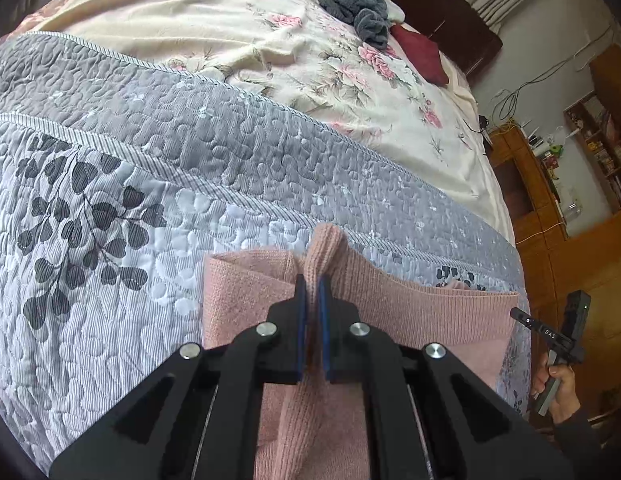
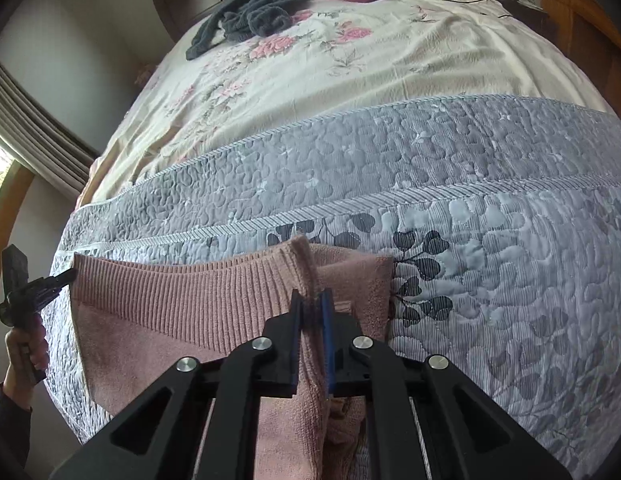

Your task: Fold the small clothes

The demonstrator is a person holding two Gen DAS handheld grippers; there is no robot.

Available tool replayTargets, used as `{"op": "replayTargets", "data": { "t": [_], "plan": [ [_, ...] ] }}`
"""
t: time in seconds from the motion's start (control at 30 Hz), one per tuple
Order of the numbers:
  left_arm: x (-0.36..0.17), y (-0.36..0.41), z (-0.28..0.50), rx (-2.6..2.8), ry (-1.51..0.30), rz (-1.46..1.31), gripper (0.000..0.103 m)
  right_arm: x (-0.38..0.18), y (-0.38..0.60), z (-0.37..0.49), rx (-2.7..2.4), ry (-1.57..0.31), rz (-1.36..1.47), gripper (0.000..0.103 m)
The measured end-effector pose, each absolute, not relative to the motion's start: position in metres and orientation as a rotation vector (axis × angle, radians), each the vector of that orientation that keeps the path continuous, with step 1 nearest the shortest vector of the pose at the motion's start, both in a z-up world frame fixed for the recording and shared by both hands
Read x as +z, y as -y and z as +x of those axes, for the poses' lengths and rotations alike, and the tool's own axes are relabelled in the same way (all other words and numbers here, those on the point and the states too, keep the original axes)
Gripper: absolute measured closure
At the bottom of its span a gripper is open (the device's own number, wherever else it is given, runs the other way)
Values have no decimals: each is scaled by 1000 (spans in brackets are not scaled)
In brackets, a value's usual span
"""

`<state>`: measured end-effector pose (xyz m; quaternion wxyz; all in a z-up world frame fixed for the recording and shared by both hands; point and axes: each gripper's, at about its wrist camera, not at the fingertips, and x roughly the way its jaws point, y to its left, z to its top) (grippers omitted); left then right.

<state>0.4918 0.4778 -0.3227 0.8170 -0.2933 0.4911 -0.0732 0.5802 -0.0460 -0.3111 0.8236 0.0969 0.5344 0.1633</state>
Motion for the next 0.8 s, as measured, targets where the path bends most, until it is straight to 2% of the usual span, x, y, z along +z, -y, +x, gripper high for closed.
{"op": "replayTargets", "data": {
  "t": [0.13,0.73,0.8],
  "plan": [
    [-327,-480,511,-150,-1058,-630,99,-313,46,599,342,-1144,208,94],
    [-425,-498,550,-82,-1202,-732,98,-390,52,646,301,-1253,268,94],
    [-432,-499,551,-70,-1218,-731,96,-397,53,648,299,-1251,276,93]
  ]
}}
